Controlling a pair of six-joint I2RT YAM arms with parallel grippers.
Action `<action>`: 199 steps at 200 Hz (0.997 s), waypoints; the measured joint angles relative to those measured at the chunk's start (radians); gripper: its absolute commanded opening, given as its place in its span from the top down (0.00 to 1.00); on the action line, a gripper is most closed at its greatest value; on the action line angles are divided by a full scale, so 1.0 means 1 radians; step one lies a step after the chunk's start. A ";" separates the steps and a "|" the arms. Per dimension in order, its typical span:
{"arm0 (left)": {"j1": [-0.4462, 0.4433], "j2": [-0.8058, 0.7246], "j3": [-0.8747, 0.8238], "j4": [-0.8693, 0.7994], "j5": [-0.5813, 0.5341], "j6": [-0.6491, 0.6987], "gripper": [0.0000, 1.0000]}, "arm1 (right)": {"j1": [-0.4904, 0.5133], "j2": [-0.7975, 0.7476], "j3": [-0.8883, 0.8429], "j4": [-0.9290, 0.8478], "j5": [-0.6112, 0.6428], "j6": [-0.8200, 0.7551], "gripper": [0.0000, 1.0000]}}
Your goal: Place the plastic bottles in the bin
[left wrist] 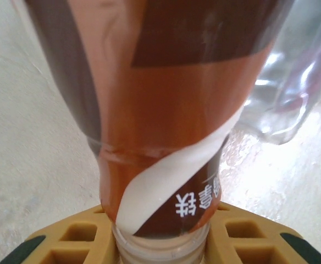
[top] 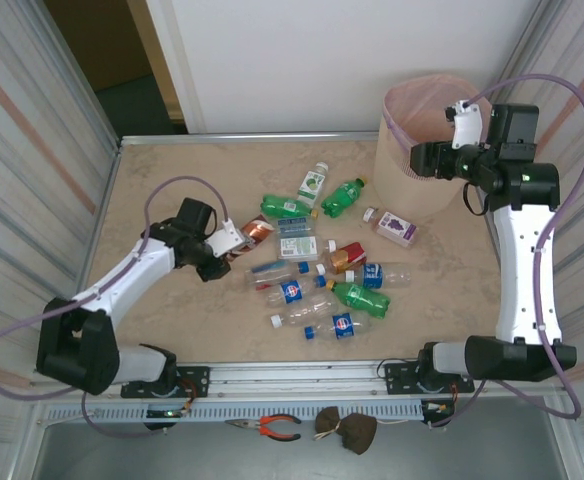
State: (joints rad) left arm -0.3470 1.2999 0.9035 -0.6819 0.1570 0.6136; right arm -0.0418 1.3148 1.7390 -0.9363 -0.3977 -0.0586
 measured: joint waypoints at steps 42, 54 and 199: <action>-0.011 -0.105 0.031 0.024 0.152 -0.076 0.87 | 0.014 -0.099 -0.154 0.151 -0.138 0.042 0.33; -0.028 -0.130 0.041 0.045 0.209 -0.101 0.87 | 0.021 -0.132 -0.212 0.218 -0.190 0.063 0.33; -0.250 -0.191 0.125 0.490 0.623 -0.356 0.88 | 0.425 -0.301 -0.493 0.790 -0.472 0.220 0.12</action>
State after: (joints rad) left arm -0.5972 1.1088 1.0283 -0.1921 0.7795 0.2573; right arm 0.3828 1.0138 1.2457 -0.1467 -0.8692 0.1612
